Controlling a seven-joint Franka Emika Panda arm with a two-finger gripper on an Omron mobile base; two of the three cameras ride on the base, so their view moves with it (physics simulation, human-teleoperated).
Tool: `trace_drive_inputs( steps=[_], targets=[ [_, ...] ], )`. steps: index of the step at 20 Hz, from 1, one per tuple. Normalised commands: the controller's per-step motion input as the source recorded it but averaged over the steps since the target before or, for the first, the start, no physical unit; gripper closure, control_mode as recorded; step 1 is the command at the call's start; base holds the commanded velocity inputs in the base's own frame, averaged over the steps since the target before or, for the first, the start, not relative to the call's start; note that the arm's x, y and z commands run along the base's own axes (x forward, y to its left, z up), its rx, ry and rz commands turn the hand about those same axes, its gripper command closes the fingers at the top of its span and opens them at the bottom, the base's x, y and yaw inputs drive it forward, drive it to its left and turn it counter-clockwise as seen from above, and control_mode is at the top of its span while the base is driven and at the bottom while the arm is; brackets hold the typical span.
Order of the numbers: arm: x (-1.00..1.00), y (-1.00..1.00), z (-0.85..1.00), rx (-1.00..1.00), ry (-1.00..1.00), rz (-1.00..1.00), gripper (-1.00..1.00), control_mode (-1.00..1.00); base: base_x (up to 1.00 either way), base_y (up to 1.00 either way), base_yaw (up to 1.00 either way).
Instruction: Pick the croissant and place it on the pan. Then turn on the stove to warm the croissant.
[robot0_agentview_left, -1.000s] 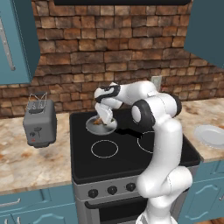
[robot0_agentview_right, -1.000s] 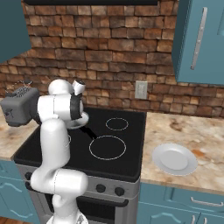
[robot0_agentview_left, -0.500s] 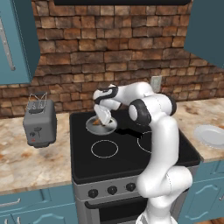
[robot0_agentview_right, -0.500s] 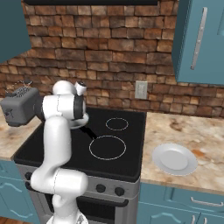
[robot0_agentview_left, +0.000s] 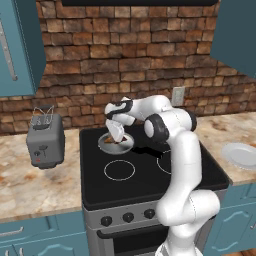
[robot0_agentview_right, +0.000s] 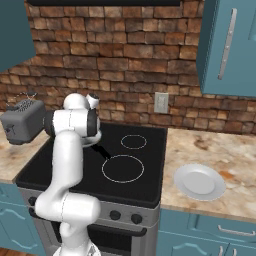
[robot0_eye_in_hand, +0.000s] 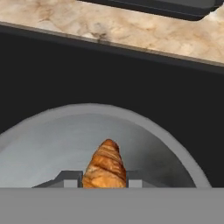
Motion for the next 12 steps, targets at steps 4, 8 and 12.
trace_drive_inputs(
  steps=[4,8,12],
  targets=[
    [0.15,0.02,-0.21,0.00,0.00,0.00,1.00,-1.00,0.00,0.00,0.00],
    [0.01,0.01,-0.17,0.00,0.00,0.00,-1.00,-1.00,0.00,0.00,0.00],
    [-0.08,0.00,-0.05,0.00,0.00,0.00,-1.00,-1.00,0.00,0.00,0.00]
  ],
)
